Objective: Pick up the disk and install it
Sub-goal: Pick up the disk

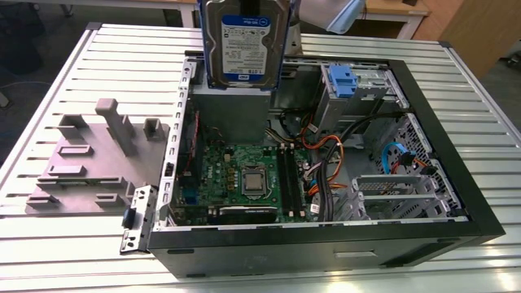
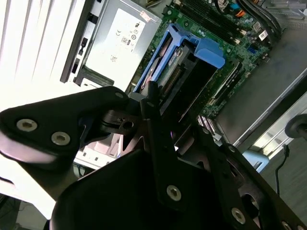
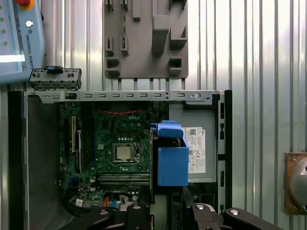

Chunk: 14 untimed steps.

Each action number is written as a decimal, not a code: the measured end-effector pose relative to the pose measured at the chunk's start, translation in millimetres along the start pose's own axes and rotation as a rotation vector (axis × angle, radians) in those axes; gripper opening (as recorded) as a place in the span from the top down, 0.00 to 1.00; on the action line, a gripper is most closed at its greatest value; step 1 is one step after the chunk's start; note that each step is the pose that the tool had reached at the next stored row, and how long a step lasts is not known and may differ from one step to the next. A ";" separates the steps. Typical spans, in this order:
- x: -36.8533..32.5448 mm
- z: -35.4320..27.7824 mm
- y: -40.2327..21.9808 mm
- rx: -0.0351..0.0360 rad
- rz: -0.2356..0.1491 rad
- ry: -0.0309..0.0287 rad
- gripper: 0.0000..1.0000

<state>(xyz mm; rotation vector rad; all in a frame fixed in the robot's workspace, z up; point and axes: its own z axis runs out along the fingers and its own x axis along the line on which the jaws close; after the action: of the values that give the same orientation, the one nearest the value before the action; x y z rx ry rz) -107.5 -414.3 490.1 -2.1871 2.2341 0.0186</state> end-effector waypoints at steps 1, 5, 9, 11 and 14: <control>0.0 0.1 -2.1 0.0000 0.000 0.0000 0.65; -0.3 0.3 -12.5 0.0000 0.000 0.0000 0.65; -0.5 0.4 -23.7 0.0000 0.000 0.0000 0.65; -0.6 0.5 -29.2 0.0000 0.000 0.0001 0.65; -0.7 0.7 -36.8 0.0000 0.000 0.0000 0.65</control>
<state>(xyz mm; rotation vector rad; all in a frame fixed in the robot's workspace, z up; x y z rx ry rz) -70.8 -414.3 489.5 -2.1871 2.2340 0.0186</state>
